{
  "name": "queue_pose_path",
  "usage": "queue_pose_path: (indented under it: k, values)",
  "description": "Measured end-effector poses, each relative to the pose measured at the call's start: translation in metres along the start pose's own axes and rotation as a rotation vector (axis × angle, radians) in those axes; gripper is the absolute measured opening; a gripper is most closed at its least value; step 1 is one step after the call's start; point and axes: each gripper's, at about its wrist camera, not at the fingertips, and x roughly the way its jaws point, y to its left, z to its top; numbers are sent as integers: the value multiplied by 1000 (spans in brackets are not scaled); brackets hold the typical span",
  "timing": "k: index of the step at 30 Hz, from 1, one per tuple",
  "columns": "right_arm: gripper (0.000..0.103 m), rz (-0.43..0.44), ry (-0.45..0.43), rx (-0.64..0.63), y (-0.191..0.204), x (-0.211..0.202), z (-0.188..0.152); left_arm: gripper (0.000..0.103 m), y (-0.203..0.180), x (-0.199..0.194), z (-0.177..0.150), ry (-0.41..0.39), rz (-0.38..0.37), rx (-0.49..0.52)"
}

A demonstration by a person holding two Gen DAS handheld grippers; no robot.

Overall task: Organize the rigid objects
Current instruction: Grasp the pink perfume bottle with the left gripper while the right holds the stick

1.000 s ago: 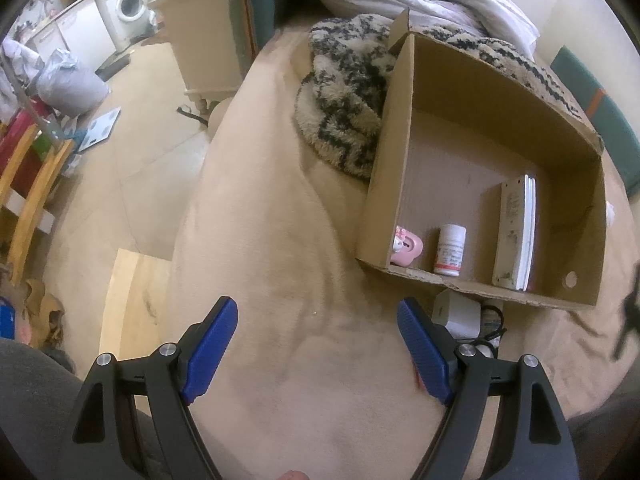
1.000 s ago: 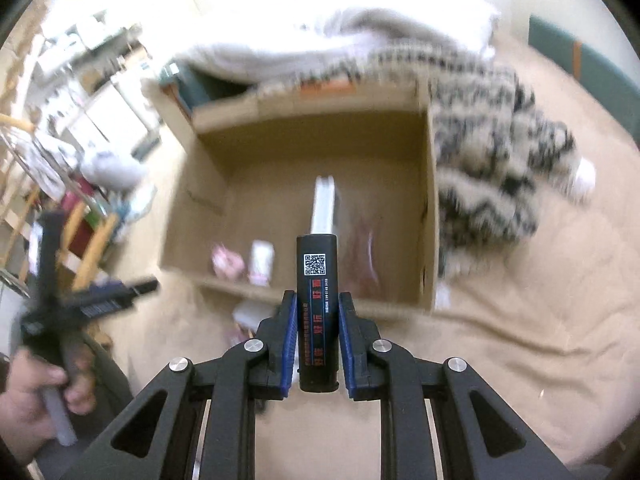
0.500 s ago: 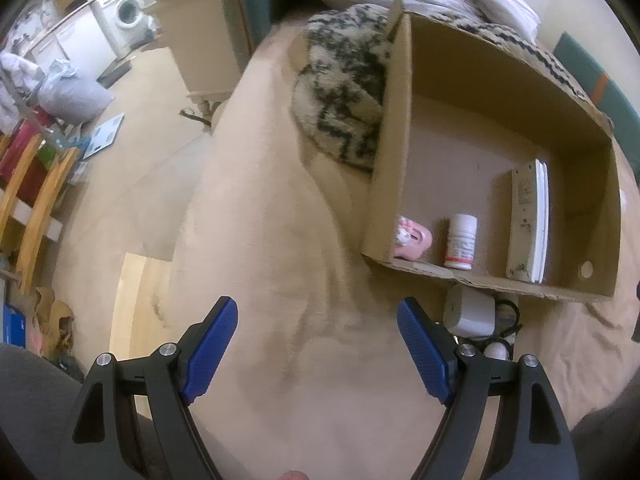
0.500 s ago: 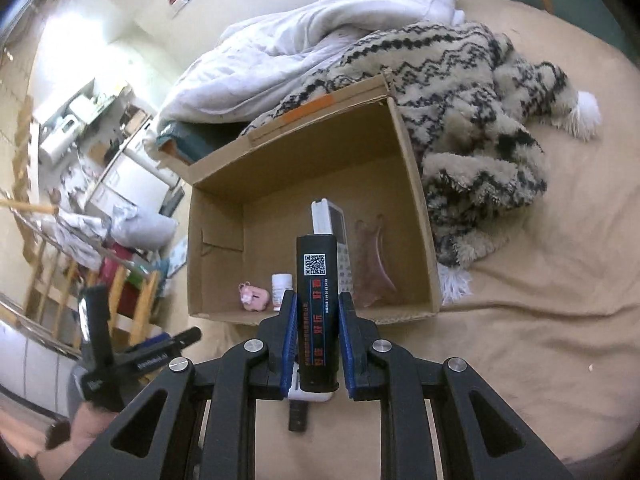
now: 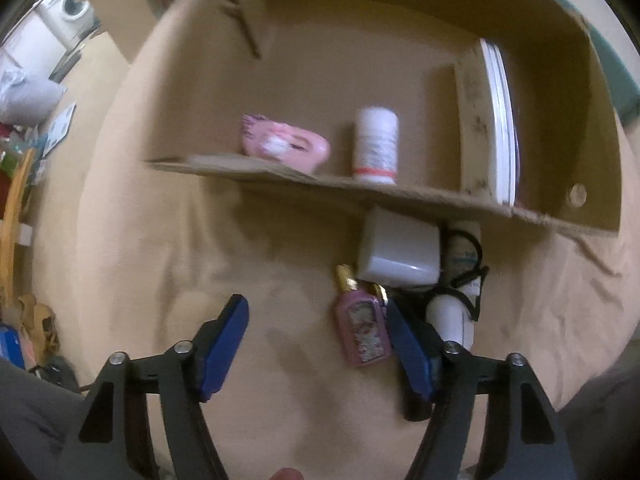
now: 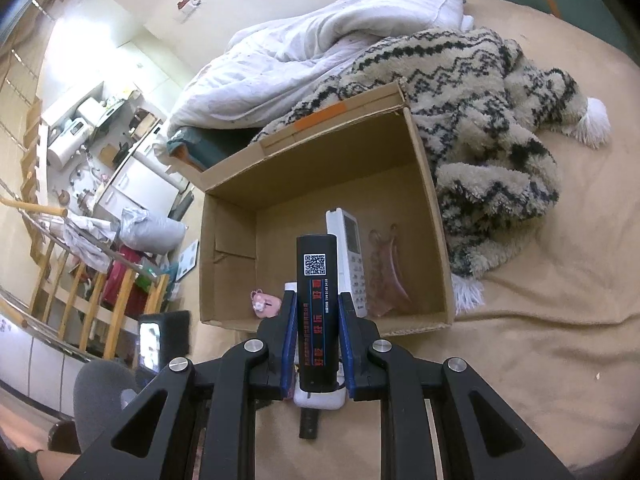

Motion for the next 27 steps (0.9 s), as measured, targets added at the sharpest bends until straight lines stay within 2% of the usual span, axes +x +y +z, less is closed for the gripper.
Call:
queue_pose_path:
  k: [2, 5, 7, 9, 14, 17, 19, 22, 24, 26, 27]
  values:
    - [21, -2, -2, -3, 0, 0, 0, 54, -5, 7, -2, 20, 16, 12]
    - [21, -1, 2, -5, 0, 1, 0, 50, -3, 11, -3, 19, 6, -6]
    - [21, -2, 8, -4, 1, 2, 0, 35, -3, 9, -5, 5, 10, 4]
    - [21, -2, 11, -4, 1, 2, 0, 33, -3, 6, -8, -7, 51, 19]
    - [21, -7, 14, -6, 2, 2, 0, 33, 7, 7, -7, -9, 92, 11]
    - [21, -16, 25, -15, 4, 5, -1, 34, 11, 13, -3, 13, 68, -14]
    - [21, -25, 30, -23, 4, 7, -1, 40, 10, 17, 2, 29, 57, -24]
    - [21, -36, 33, -28, 4, 7, -3, 54, 14, 32, 3, 118, 49, -50]
    - [21, -41, 31, -28, 4, 7, -2, 53, 14, 34, 0, 100, 60, -50]
    - [21, -45, 30, -25, 3, 7, -2, 43, 13, 34, 0, 80, 57, -46]
    - [21, -47, 31, -23, 2, 7, -2, 29, 12, 32, -1, 67, 56, -45]
